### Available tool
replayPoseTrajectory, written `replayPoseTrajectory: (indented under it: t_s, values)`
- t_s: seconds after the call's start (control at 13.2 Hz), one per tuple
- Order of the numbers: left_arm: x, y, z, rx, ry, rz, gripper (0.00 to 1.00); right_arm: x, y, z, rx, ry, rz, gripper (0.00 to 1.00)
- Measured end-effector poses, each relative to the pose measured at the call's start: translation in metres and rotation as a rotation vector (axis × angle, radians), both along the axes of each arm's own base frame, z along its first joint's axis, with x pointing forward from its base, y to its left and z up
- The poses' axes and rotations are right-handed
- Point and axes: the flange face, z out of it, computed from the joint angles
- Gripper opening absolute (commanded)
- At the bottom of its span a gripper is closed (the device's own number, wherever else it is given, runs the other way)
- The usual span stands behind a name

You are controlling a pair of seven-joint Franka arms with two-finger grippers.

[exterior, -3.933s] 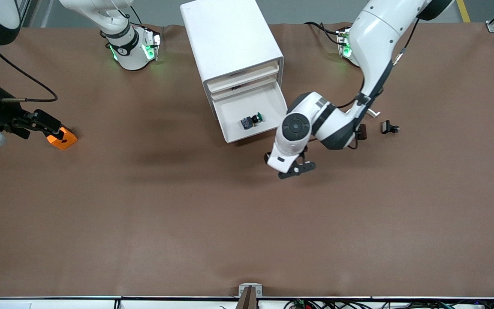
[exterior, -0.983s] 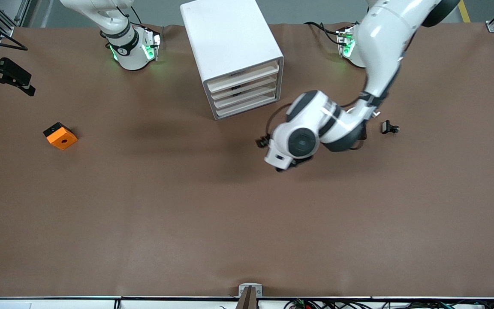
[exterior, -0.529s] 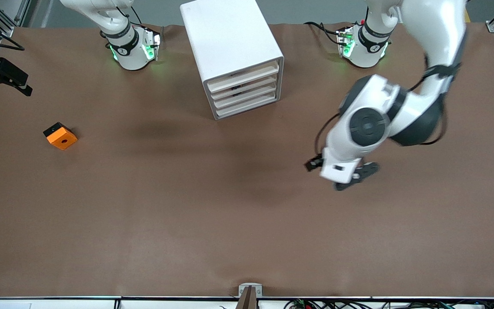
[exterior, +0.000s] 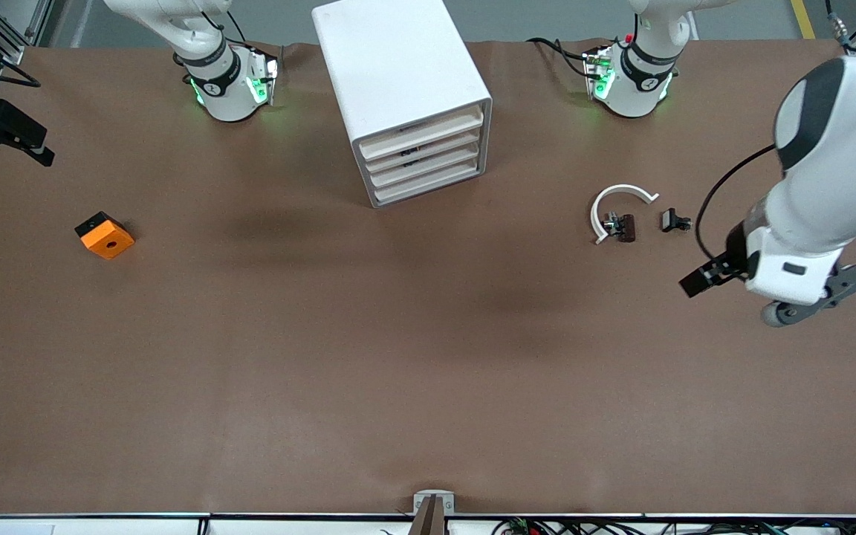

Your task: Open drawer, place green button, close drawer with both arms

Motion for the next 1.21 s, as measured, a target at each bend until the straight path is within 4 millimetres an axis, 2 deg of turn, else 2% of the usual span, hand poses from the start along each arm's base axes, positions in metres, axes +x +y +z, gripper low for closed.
replayPoseTrajectory:
  t_s: [0.23, 0.45, 0.61, 0.83, 0.98, 1.21]
  values:
    - [-0.017, 0.036, 0.04, 0.038, -0.021, -0.109, 1.0, 0.0, 0.0, 0.0, 0.0, 0.0, 0.0, 1.0]
    - [-0.045, 0.073, 0.076, -0.01, -0.03, -0.15, 1.0, 0.0, 0.0, 0.0, 0.0, -0.001, 0.0, 1.0]
    - [-0.065, 0.085, 0.094, -0.017, -0.02, -0.168, 1.0, 0.0, 0.0, 0.0, 0.0, -0.001, 0.0, 1.0]
    - [-0.08, 0.083, 0.104, -0.037, -0.019, -0.2, 1.0, 0.0, 0.0, 0.0, 0.0, -0.001, 0.0, 1.0]
    - [-0.086, 0.079, 0.101, -0.048, -0.007, -0.215, 1.0, 0.0, 0.0, 0.0, 0.0, -0.001, 0.0, 1.0]
    - [-0.097, 0.063, 0.098, -0.046, 0.006, -0.243, 1.0, 0.0, 0.0, 0.0, 0.0, -0.001, 0.0, 1.0]
